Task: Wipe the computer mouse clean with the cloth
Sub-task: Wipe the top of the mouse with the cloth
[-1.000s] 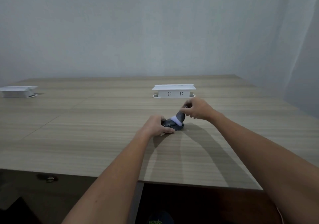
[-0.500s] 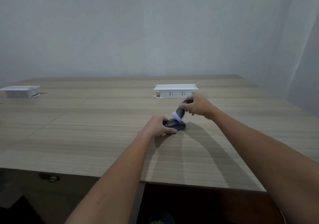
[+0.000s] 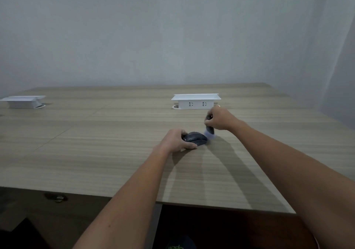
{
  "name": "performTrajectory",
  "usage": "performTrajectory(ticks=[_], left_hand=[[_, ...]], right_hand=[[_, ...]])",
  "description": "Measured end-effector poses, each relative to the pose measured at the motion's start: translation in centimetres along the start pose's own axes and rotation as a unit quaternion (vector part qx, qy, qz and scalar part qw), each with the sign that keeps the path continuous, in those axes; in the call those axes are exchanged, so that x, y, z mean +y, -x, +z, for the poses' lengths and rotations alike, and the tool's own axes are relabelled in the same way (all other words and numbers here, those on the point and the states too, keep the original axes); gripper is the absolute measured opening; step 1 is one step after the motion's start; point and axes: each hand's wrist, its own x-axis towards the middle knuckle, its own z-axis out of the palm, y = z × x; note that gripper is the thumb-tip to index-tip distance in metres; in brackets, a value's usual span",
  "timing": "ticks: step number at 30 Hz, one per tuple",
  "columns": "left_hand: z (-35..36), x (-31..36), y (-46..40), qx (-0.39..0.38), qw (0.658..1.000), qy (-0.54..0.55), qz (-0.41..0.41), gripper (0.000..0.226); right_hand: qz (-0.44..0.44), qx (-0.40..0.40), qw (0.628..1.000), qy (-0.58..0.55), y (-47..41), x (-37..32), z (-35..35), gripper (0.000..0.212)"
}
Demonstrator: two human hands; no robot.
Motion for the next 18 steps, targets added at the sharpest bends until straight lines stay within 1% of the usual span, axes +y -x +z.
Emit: performTrajectory(ticks=[1, 2, 5, 6, 8, 10, 11, 13, 15, 16, 18], left_hand=[[0.0, 0.0, 0.0, 0.000, 1.000, 0.002, -0.001, 0.044], [0.0, 0.0, 0.0, 0.000, 1.000, 0.003, 0.000, 0.043], [-0.1, -0.2, -0.1, -0.001, 1.000, -0.002, 0.002, 0.042], [-0.1, -0.2, -0.1, -0.001, 1.000, -0.002, 0.001, 0.042], [-0.1, -0.2, -0.2, 0.000, 1.000, -0.005, 0.001, 0.043], [-0.1, -0.1, -0.1, 0.000, 1.000, -0.004, 0.002, 0.042], [0.0, -0.1, 0.0, 0.001, 1.000, 0.001, 0.002, 0.042], [0.1, -0.2, -0.1, 0.001, 1.000, 0.004, -0.001, 0.042], [0.1, -0.2, 0.0, 0.000, 1.000, 0.001, -0.002, 0.043], [0.1, -0.2, 0.0, 0.000, 1.000, -0.001, -0.003, 0.043], [0.0, -0.1, 0.0, 0.001, 1.000, -0.004, -0.001, 0.042]], right_hand=[[0.001, 0.008, 1.000, 0.002, -0.1, 0.2, 0.0, 0.013], [0.004, 0.005, 1.000, -0.026, -0.2, 0.3, 0.0, 0.015], [0.009, -0.018, 0.988, -0.156, 0.4, 0.3, -0.2, 0.020], [0.018, -0.024, 0.986, -0.167, 0.4, 0.5, -0.1, 0.018], [0.041, -0.025, 0.991, -0.124, 0.3, 0.8, -0.2, 0.013], [0.060, -0.008, 0.995, -0.075, 0.0, 1.2, -0.5, 0.012], [0.063, 0.005, 0.995, -0.083, -0.1, 1.3, -0.6, 0.012], [0.046, 0.010, 0.989, -0.143, 0.1, 1.1, -0.9, 0.013], [0.030, -0.018, 0.982, -0.187, 0.5, 1.0, -0.8, 0.014], [0.033, -0.030, 0.984, -0.173, 0.6, 1.0, -0.6, 0.013], [0.042, -0.017, 0.995, -0.092, 0.5, 1.3, -0.2, 0.012]])
